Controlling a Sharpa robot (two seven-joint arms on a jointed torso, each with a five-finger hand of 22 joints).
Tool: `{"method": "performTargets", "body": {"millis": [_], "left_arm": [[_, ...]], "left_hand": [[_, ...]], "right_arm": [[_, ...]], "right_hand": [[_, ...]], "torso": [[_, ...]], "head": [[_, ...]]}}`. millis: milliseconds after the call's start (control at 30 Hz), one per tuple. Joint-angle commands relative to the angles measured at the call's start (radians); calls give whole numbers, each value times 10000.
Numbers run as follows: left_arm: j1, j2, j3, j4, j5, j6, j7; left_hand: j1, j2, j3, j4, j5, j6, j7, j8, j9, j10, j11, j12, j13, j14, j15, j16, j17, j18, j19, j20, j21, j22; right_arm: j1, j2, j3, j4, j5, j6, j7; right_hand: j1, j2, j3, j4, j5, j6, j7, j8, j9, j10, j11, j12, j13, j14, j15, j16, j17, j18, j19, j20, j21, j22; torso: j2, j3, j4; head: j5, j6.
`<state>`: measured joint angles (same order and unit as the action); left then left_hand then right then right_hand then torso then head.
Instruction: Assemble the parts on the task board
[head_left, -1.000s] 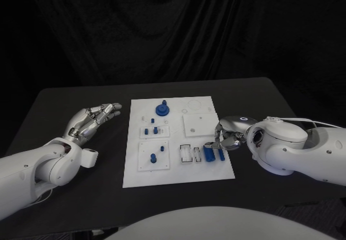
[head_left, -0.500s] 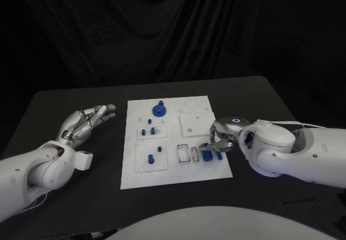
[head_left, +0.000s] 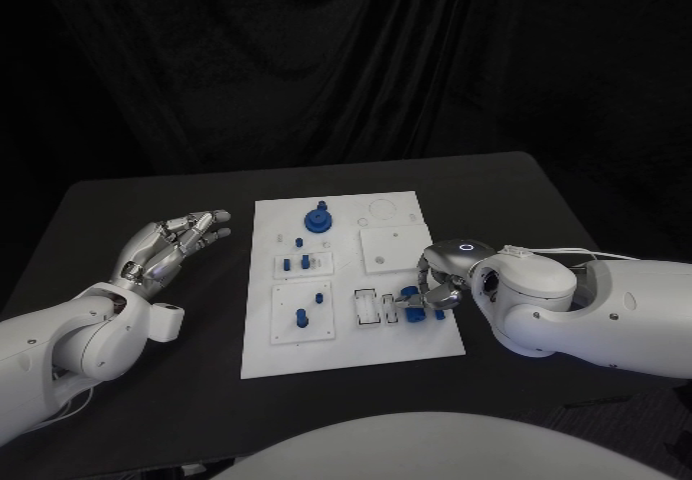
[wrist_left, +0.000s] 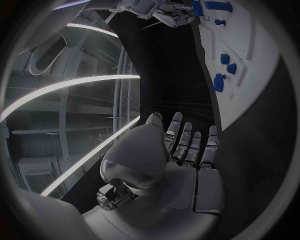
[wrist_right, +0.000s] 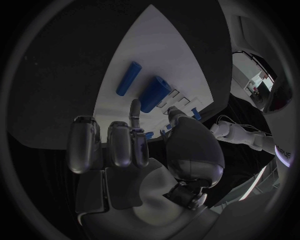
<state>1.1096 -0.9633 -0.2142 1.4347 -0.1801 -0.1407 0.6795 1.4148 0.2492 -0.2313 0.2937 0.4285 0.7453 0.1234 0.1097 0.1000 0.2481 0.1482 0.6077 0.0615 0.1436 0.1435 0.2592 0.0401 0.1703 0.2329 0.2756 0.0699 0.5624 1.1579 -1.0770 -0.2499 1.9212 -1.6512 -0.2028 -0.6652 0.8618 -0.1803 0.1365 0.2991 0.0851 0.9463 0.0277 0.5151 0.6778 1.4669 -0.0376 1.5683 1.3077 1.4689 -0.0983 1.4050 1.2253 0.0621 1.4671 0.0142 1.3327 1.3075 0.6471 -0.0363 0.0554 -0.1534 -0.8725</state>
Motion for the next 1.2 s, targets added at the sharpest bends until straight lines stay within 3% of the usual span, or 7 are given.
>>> {"method": "performTargets", "body": {"millis": [33, 300, 700, 933, 967, 1000, 1200], "left_arm": [[-17, 23, 10, 14, 78, 175, 1371], [-18, 87, 10, -52, 78, 266, 1256], [-21, 112, 10, -93, 77, 343, 1145], [-24, 128, 9, -106, 77, 378, 1094], [-25, 132, 9, -111, 77, 384, 1083], [-26, 133, 9, -113, 77, 387, 1079], [-30, 143, 9, -149, 77, 402, 1044]], "left_hand": [[78, 0, -14, -13, 73, 12, 43, 40, 13, 36, 68, 55, 9, 62, 23, 69, 13, 93, 33, 72, 44, 23], [247, -5, -9, -24, 213, -1, 60, 57, 16, 60, 140, 57, 7, 165, 104, 185, 26, 81, 113, 123, 80, 65], [688, -70, 63, -51, 502, -24, 76, 86, 16, 85, 206, 55, 7, 324, 191, 374, 45, 53, 249, 145, 137, 133], [828, -97, 96, -61, 595, -34, 78, 92, 14, 89, 229, 52, 7, 374, 217, 436, 52, 43, 290, 149, 153, 153], [843, -99, 100, -61, 604, -36, 79, 92, 14, 89, 231, 52, 7, 381, 221, 445, 54, 41, 296, 150, 156, 159], [860, -100, 106, -62, 615, -37, 80, 92, 13, 89, 234, 51, 7, 391, 225, 456, 55, 40, 304, 151, 159, 166], [949, -102, 139, -66, 663, -46, 83, 94, 11, 90, 249, 48, 7, 439, 247, 514, 62, 32, 341, 154, 174, 192]], "right_arm": [[-73, 34, 1, -52, -144, 318, -312], [-197, 171, 1, -203, -144, 334, -259], [-346, 341, 2, -364, 1, 273, -67], [-421, 448, 2, -480, 197, 249, 15], [-430, 459, 3, -490, 238, 189, 54], [-434, 462, 3, -492, 252, 150, 75], [-449, 448, 4, -466, 787, -461, 401]], "right_hand": [[-93, -5, -79, 0, -41, 50, -7, -30, 18, 1039, -57, 25, 2631, 467, -67, -38, -21, -98, 409, -94, -22, 1948], [-88, 133, 48, -11, 31, -1, 32, -333, -50, 1039, -32, 25, 2631, 465, -55, -41, -41, -94, 391, -90, -35, 1940], [550, 560, 439, -56, 939, 207, 77, -895, -128, 1039, 11, 25, 2631, 467, -14, -11, -64, -94, 372, -47, 6, 1939], [1215, 770, 690, -110, 2105, 282, 108, -1241, -110, 1039, 36, 25, 2631, 457, 7, -7, -110, -90, 353, -27, 11, 1933], [1534, 834, 859, -202, 2874, 312, 106, -1322, -90, 1039, 34, 25, 2631, 459, 3, 9, -97, -93, 353, -28, 30, 1937], [1602, 834, 891, -218, 2995, 326, 105, -1339, -83, 1039, 34, 25, 2631, 460, 4, 12, -95, -93, 353, -27, 33, 1937], [2309, 830, 1387, -531, 4789, 464, 40, -1431, 25, 1039, -28, 25, 2631, 494, -45, 127, 79, -124, 392, -64, 202, 1982]], "torso": [[2, -17, 1], [0, -12, 22], [-7, -14, 6], [0, -6, 12], [-3, -8, 20], [-6, -10, 21], [-6, -8, 13]], "head": [[44, -2], [51, -2], [156, -2], [176, -2], [184, -2], [184, -2], [219, -2]]}}
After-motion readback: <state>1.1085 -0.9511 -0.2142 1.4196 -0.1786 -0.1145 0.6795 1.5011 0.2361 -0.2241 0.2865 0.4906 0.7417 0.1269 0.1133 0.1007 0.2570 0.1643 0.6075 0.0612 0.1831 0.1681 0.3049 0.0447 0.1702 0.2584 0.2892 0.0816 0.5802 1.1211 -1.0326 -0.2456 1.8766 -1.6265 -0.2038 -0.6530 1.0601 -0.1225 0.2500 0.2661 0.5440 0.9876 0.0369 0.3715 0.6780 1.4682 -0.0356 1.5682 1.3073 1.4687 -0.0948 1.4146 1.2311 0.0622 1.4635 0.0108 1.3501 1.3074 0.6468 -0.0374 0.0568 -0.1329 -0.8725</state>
